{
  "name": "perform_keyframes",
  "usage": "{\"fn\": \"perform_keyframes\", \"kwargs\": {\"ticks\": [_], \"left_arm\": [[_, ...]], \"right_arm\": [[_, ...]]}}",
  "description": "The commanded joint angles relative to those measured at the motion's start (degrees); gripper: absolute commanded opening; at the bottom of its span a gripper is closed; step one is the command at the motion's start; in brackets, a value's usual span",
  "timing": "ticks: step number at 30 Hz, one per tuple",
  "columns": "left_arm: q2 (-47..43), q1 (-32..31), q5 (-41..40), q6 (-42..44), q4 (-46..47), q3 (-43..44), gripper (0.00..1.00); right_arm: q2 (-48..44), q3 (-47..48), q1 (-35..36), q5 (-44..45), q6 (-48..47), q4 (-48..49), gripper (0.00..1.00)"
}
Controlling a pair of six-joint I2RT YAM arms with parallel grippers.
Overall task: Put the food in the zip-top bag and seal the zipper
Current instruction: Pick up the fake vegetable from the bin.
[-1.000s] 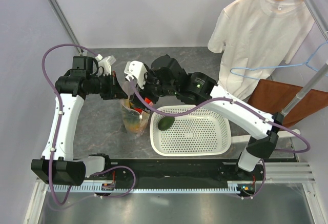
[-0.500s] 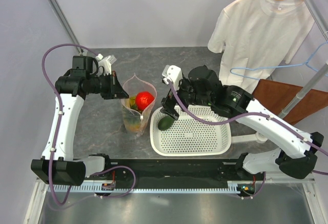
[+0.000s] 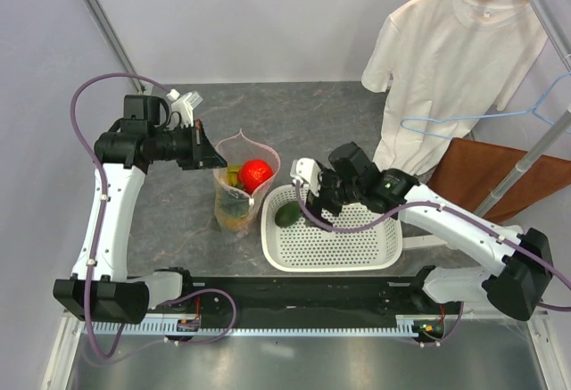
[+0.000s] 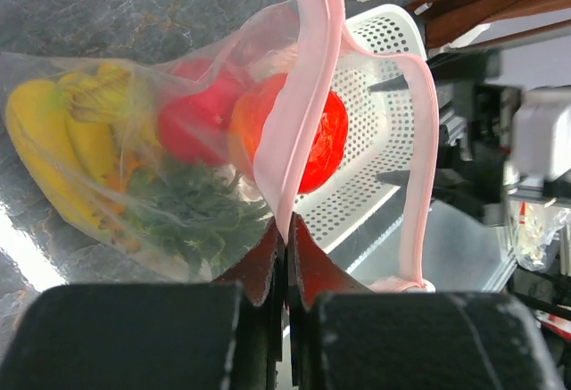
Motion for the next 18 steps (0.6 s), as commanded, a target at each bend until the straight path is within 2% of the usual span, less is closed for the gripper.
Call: {"fn": "perform_keyframes", "kwargs": {"ticks": [1, 2, 5, 10, 18], "left_arm": [[0.8, 0.1, 2.3, -1.7, 2.3, 0.0, 0.02], [0.9, 0.1, 2.2, -1.8, 2.3, 0.0, 0.02], [1.4, 0.1, 2.7, -2.0, 2.3, -0.1, 0.02], [1.4, 0.1, 2.7, -2.0, 2.3, -0.2, 0.02], [1.3, 0.1, 2.6, -1.7, 2.5, -0.8, 0.02]], "right_arm": [[-2.5, -7.9, 0.3, -9.4, -21.6, 11.1, 0.98], [-2.1, -9.1, 0.3, -10.1, -27.9, 14.1, 0.98], [2.1, -10.9, 0.3, -12.4, -36.1, 17.2, 0.98], [12.3, -6.8, 0.7, -14.9, -40.1, 18.5, 0.95], [18.2, -7.4, 2.0, -13.5, -47.8, 18.6, 0.89]]}}
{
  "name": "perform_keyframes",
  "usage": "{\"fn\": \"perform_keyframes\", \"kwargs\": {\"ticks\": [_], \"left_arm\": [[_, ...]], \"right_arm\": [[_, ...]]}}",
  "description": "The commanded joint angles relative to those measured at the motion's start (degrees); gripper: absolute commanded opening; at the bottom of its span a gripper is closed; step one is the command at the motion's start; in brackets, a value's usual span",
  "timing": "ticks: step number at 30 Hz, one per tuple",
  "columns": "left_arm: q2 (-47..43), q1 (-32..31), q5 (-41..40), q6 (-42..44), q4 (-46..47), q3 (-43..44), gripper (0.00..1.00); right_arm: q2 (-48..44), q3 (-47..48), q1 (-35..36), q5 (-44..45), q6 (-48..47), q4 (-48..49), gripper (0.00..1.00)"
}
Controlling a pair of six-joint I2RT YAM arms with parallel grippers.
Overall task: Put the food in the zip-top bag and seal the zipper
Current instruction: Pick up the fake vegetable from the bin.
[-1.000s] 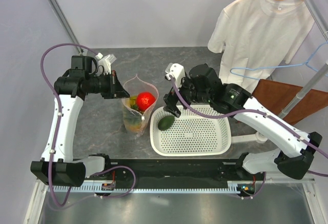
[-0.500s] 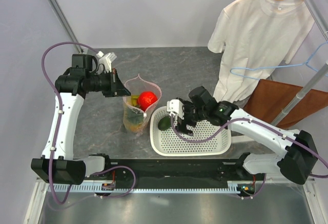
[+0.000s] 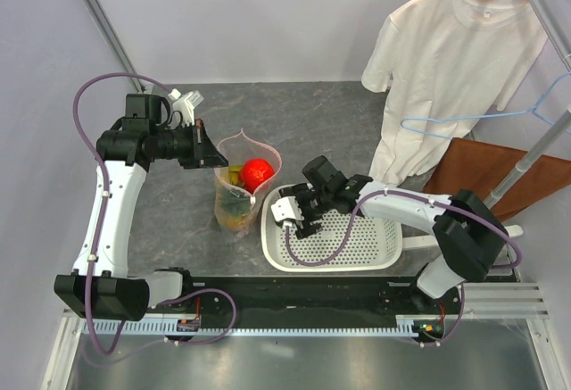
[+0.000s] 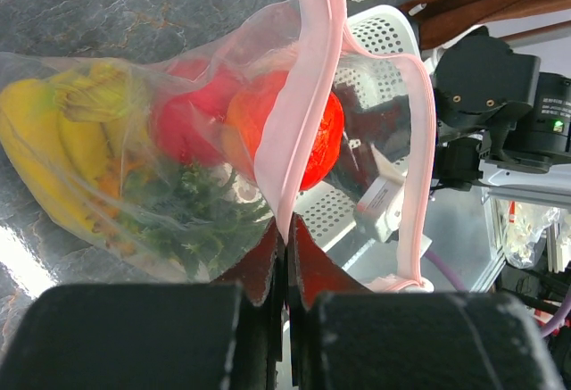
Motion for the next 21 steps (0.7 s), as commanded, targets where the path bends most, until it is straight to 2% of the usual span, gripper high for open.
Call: {"fn": "perform_keyframes", "kwargs": {"ticks": [1, 5, 10, 12, 13, 16, 21], "left_arm": [[-0.2, 0.1, 1.6, -0.9, 1.9, -0.6, 0.02], [-0.1, 0.1, 1.5, -0.8, 2.0, -1.0, 0.02], [-0.2, 0.2, 0.9, -0.5, 2.2, -1.1, 0.02], [-0.2, 0.2, 0.8, -0.4, 2.2, -1.1, 0.02], [-0.3, 0.2, 0.5, -0.3, 2.2, -1.2, 0.02], [-0.3, 0.2, 0.0, 0.1, 2.2, -1.7, 0.02], [-0.4, 0.2, 0.2, -0.4, 2.7, -1.8, 0.02]], "right_arm": [[2.2, 0.9, 0.9, -2.1, -7.2, 2.3, 0.88], [4.9, 1.4, 0.9, -0.2, -8.9, 0.7, 0.76], [5.9, 0.9, 0.9, 0.3, -10.5, -1.0, 0.68], [5.5, 1.0, 0.8, 0.6, -10.7, -2.1, 0.58], [4.6, 1.2, 0.8, 0.9, -10.3, -2.9, 0.55], [0.6, 3.0, 0.6, 1.7, -6.8, -6.7, 0.36], [-12.8, 9.6, 0.5, -1.2, 3.1, -15.8, 0.21]]}}
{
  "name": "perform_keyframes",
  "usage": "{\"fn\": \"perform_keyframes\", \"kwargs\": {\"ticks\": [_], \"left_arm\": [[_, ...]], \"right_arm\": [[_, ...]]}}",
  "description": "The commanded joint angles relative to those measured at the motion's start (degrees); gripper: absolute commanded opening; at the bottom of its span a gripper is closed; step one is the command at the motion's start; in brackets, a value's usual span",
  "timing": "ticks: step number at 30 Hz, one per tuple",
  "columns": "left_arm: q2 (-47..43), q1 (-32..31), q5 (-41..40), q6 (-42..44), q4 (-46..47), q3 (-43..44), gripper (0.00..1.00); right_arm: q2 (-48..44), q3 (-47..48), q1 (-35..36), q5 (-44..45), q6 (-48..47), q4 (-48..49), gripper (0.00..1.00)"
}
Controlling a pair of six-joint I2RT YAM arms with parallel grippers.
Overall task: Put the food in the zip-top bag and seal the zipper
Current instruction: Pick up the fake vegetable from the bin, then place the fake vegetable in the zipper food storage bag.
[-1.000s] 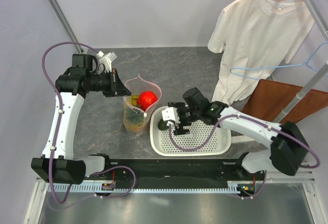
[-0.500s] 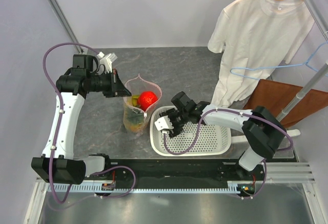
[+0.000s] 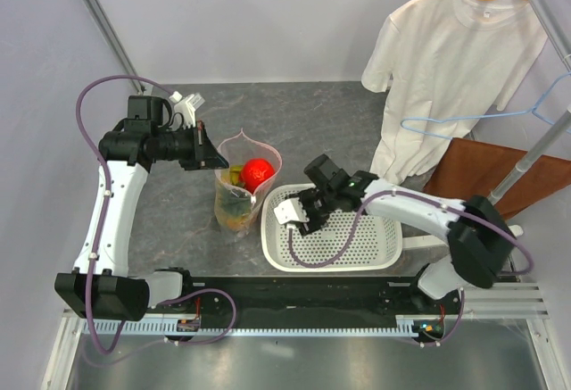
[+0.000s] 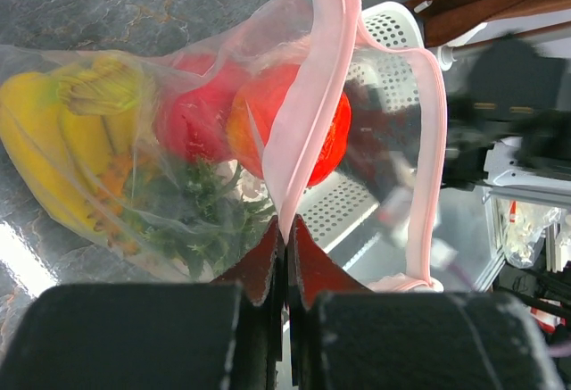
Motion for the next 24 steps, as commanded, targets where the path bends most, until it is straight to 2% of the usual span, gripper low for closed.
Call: {"fn": "perform_keyframes", "kwargs": {"ticks": [1, 3, 4, 7, 8, 14, 17, 21, 24], "left_arm": [[-0.5, 0.2, 0.5, -0.3, 1.9, -0.2, 0.02], [-0.5, 0.2, 0.7, -0.6, 2.2, -0.1, 0.02], [-0.5, 0.2, 1.0, -0.6, 2.2, -0.2, 0.02], [-0.6, 0.2, 1.4, -0.6, 2.5, -0.2, 0.02], [-0.7, 0.2, 1.4, -0.6, 2.5, -0.2, 0.02], [-1.2, 0.2, 1.5, -1.8, 2.7, 0.8, 0.02], [-1.5, 0.2, 1.9, -2.7, 3.1, 0.9, 0.02], [-1.8, 0.2, 2.3, -3.3, 3.6, 0.8, 0.02], [-1.8, 0.2, 2.5, -3.5, 3.7, 0.9, 0.02]], "right_arm": [[-13.8, 9.0, -0.1, -4.0, 13.8, -7.6, 0.17], [-17.4, 14.0, -0.1, -3.5, 21.4, -8.7, 0.10], [-18.3, 15.6, -0.1, -2.8, 28.6, -8.2, 0.05], [-19.1, 22.1, -0.1, 1.1, 39.8, -3.3, 0.04], [-18.4, 25.8, -0.1, 2.0, 46.2, -0.3, 0.04], [-6.5, 41.7, -0.1, 4.9, 64.2, 3.3, 0.03], [-2.1, 43.4, 0.0, 5.9, 72.2, 5.6, 0.02], [0.5, 40.7, -0.1, 7.9, 84.7, 11.3, 0.04], [2.0, 39.3, 0.2, 8.6, 88.7, 14.4, 0.08]]}}
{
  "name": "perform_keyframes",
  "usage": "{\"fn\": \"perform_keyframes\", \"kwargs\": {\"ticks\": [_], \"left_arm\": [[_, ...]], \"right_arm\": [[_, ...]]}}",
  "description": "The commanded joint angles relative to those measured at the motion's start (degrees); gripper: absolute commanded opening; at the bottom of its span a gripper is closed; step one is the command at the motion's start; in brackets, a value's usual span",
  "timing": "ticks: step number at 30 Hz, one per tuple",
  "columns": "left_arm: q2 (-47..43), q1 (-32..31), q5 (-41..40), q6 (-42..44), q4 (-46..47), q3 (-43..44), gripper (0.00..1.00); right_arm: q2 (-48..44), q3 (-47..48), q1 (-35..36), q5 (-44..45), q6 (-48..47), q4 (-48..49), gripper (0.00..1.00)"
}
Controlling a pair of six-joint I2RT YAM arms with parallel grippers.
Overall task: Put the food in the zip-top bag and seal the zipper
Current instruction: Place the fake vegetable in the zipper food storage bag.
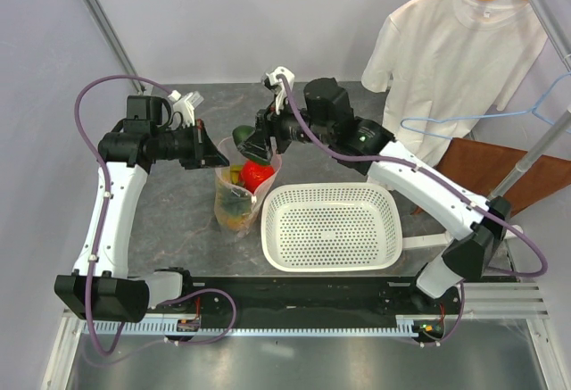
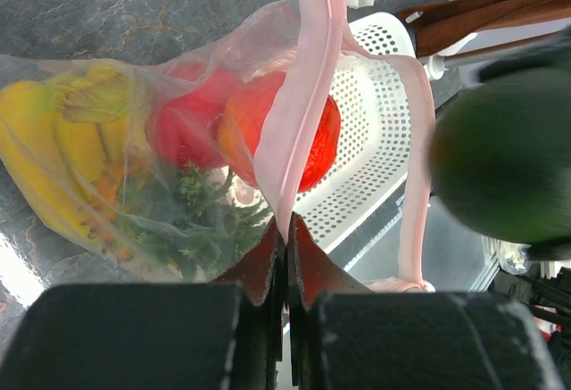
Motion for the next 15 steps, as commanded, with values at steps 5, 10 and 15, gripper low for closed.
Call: {"fn": "perform_keyframes", "kwargs": {"ticks": [5, 10, 15], "left_arm": [[-1.4, 0.2, 2.0, -1.7, 2.3, 1.2, 0.02], [-1.4, 0.2, 1.9, -1.8, 2.3, 1.2, 0.02], [-1.4, 0.2, 2.1, -1.8, 2.3, 1.2, 0.02]], "right_arm": [[0.8, -4.6, 1.4, 3.6, 18.0, 9.6, 0.11], [0.1, -8.8, 3.2, 3.4, 20.0, 9.8, 0.13], [-0.8, -12.0, 4.4, 3.3, 20.8, 9.9, 0.52]]}}
